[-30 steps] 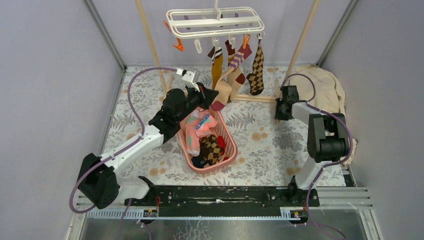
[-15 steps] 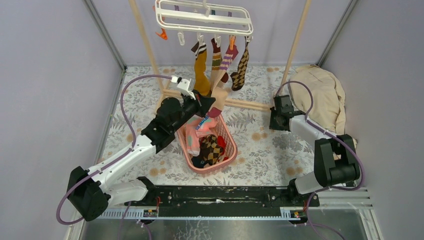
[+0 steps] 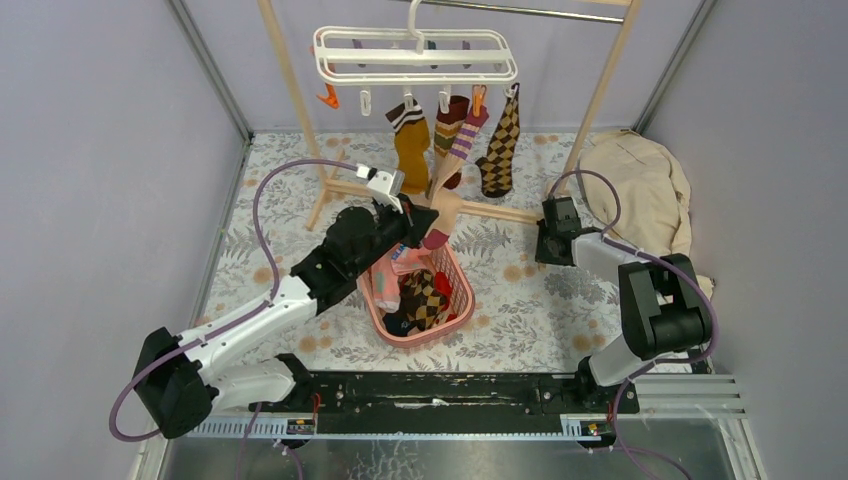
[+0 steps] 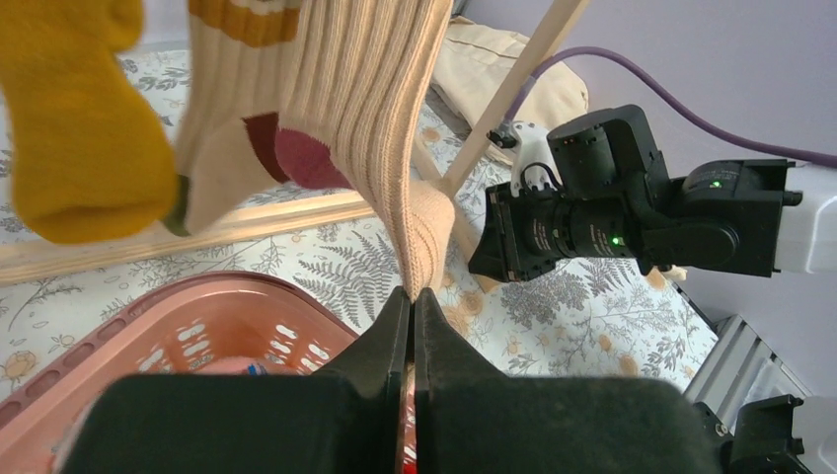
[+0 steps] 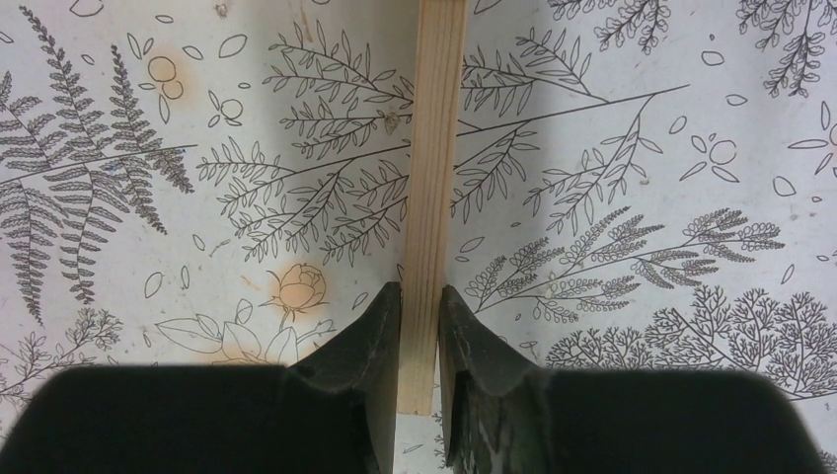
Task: Remove the socks clipped to the hanger
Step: Move the clothesline to the center of the board, then remove the sock from the hanger.
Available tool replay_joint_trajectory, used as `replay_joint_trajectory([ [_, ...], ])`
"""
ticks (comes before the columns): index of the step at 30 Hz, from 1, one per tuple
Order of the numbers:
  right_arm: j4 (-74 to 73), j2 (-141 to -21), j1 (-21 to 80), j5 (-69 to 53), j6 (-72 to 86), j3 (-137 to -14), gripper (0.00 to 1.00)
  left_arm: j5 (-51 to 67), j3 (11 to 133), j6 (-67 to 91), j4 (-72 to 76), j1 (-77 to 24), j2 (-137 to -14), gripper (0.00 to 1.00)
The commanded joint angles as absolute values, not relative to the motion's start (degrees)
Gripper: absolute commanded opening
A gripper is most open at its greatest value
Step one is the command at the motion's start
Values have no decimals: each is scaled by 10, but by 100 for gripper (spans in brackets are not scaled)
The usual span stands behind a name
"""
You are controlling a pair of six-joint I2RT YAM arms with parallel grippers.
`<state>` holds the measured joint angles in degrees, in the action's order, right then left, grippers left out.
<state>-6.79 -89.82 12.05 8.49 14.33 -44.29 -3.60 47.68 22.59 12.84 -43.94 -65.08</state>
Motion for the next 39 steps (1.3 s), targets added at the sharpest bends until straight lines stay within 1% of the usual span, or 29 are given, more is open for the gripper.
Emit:
replay_joint_trajectory([
  [1, -40, -909, 127, 67, 126, -467, 21, -63, 468, 222, 136, -457, -650, 0],
  [2, -42, -916, 127, 66, 124, -473, 27, -67, 466, 222, 136, -460, -648, 0],
  [5, -45, -926, 127, 65, 120, -482, 37, -77, 460, 221, 131, -470, -641, 0],
  [6, -43, -920, 127, 66, 121, -479, 41, -81, 458, 220, 129, -473, -636, 0],
  [8, -35, -909, 127, 62, 122, -472, 57, -90, 451, 220, 128, -478, -629, 0],
  [10, -31, -895, 129, 54, 127, -466, 65, -95, 447, 219, 129, -480, -626, 0],
  [11, -27, -885, 132, 52, 129, -461, 71, -99, 447, 217, 130, -481, -626, 0],
  [13, -24, -866, 135, 51, 131, -452, 80, -105, 453, 210, 130, -481, -632, 0],
  [17, -30, -820, 138, 69, 137, -436, 85, -113, 471, 194, 130, -481, -646, 0],
  [20, -29, -775, 138, 94, 142, -418, 94, -112, 485, 184, 130, -480, -659, 0],
  [23, -25, -728, 138, 120, 147, -404, 96, -109, 496, 180, 130, -481, -670, 0],
  [27, -9, -657, 138, 121, 153, -377, 95, -104, 497, 174, 139, -480, -679, 0],
  [30, 21, -596, 139, 72, 164, -359, 92, -104, 493, 169, 145, -481, -681, 0],
  [35, 71, -543, 140, -75, 211, -353, 86, -103, 477, 165, 157, -480, -671, 0],
  [39, 127, -519, 156, -121, 253, -361, 81, -101, 468, 161, 166, -480, -660, 0],
])
